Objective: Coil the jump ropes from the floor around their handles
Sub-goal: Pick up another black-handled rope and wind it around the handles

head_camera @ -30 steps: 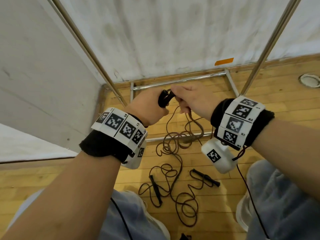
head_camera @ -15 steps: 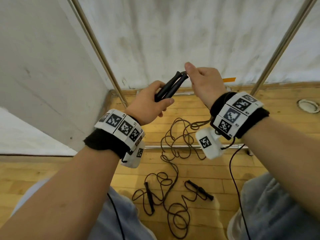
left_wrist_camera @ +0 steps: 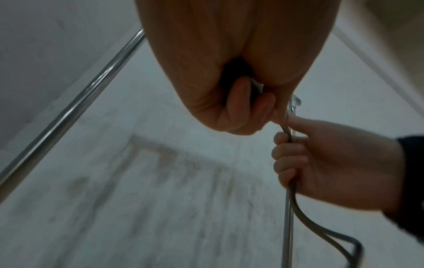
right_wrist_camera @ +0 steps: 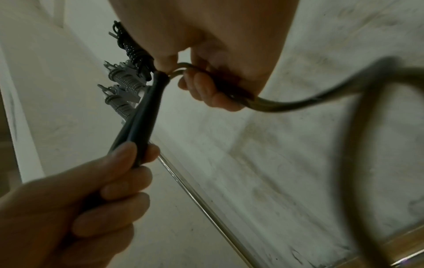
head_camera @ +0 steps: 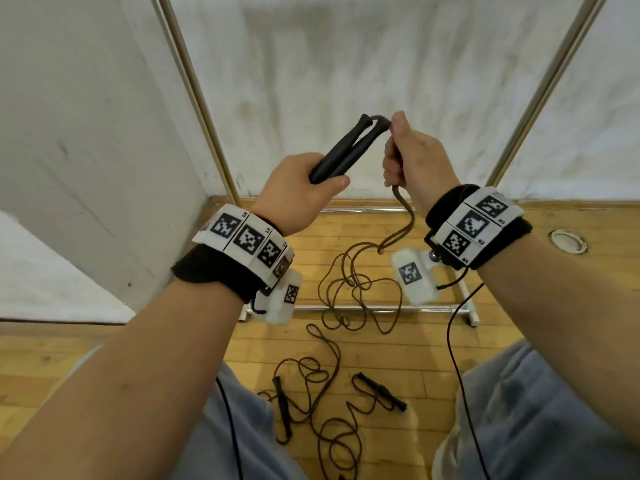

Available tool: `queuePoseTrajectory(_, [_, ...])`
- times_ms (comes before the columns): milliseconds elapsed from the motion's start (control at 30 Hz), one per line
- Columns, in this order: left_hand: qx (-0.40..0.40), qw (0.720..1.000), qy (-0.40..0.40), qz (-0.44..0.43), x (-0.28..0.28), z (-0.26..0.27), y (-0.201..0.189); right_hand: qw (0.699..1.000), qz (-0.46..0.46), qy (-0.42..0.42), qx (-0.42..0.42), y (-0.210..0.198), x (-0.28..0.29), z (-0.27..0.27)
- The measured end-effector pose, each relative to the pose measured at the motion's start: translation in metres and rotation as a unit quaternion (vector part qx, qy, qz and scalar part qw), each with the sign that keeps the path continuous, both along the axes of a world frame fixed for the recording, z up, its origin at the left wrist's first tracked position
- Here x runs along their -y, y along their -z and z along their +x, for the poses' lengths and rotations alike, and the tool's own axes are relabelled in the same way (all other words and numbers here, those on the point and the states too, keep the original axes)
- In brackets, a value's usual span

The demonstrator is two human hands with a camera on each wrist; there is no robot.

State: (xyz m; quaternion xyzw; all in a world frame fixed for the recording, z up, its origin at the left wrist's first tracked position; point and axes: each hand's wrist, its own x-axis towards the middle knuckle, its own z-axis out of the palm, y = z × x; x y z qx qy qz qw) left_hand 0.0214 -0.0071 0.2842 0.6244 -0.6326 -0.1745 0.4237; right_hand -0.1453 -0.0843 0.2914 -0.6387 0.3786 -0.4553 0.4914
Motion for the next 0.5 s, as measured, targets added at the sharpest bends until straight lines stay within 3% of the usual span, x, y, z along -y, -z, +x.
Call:
queuePoseTrajectory(100, [-0.15,0.989,-0.003,-0.016,-0.002,0.002,-0.007,0.997,-0.036,-0.017,-0.064,0.002,-0.001,0.002])
queuePoseTrajectory(167, [-0.207,0.978,-0.029,-0.004,-0.002,0.0,-0.006,0.996,-0.011,-0.048,-0.076,0.007,-0.003,0.006])
queuePoseTrajectory(233, [-0.201,0.977,-0.066,0.014,0.0,0.0,-0.001,0.996,0.031,-0.065,-0.061,0.013,-0.006,0.011])
queuePoseTrajectory(400, [-0.085,0.992,-0.093,0.001,0.01,0.001,0.004,0.997,0.065,-0.009,-0.049,0.025,-0.003,0.015])
queuePoseTrajectory(500, [-0.146,0.985,-0.089,0.019,0.014,-0.004,0.007,0.994,0.106,-0.028,-0.027,0.032,-0.002,0.013])
